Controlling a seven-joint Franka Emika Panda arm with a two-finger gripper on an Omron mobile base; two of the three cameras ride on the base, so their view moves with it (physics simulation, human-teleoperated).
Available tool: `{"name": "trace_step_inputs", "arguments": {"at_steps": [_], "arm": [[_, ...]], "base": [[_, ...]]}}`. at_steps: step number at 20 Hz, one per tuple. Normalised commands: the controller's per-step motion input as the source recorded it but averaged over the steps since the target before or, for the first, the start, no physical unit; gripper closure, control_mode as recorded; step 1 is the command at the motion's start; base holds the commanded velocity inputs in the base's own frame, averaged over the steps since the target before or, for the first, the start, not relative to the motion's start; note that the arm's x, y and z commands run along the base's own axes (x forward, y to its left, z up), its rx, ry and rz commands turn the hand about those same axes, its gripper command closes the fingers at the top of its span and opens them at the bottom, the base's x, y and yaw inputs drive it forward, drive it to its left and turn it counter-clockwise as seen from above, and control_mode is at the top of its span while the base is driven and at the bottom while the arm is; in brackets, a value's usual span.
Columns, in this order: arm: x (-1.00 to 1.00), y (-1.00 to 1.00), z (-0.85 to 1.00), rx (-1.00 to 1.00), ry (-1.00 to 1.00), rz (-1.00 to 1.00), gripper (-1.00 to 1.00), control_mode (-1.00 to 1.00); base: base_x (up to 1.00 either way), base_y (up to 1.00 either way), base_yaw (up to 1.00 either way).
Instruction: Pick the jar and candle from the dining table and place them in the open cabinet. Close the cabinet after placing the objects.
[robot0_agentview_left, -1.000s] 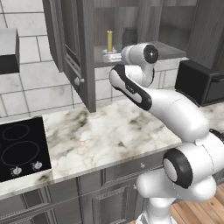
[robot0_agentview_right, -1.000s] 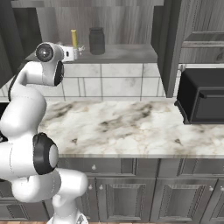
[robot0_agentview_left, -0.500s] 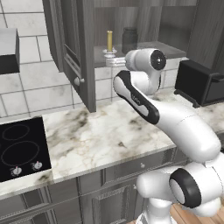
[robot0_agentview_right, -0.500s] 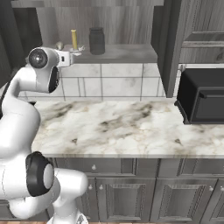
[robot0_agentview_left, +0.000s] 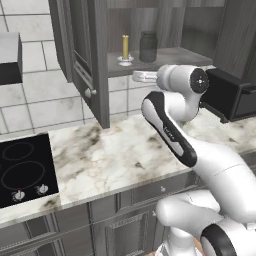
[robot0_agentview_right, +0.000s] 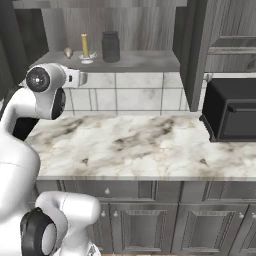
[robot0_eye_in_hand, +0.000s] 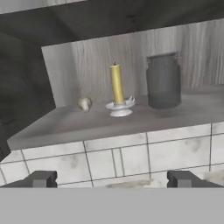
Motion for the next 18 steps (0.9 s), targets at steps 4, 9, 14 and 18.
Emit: {"name": "trace_step_inputs", "arguments": {"at_steps": [4,9,14,18], "arm": [[-0.66,-0.39,0.00,0.19,0.00,-0.10,-1.00,-1.00],[-0.51,-0.44,0.08,0.25,0.00,-0.09,-1.00,-1.00],[-0.60,-0.42,0.16,0.28,0.00,-0.03,-1.00,-1.00],[-0.41,-0.45,0.18,0.23,0.00,0.00,-1.00,-1.00]], "base": [[0.00,0.00,0.00],[0.00,0.00,0.00],[0.00,0.00,0.00],[0.00,0.00,0.00]]}}
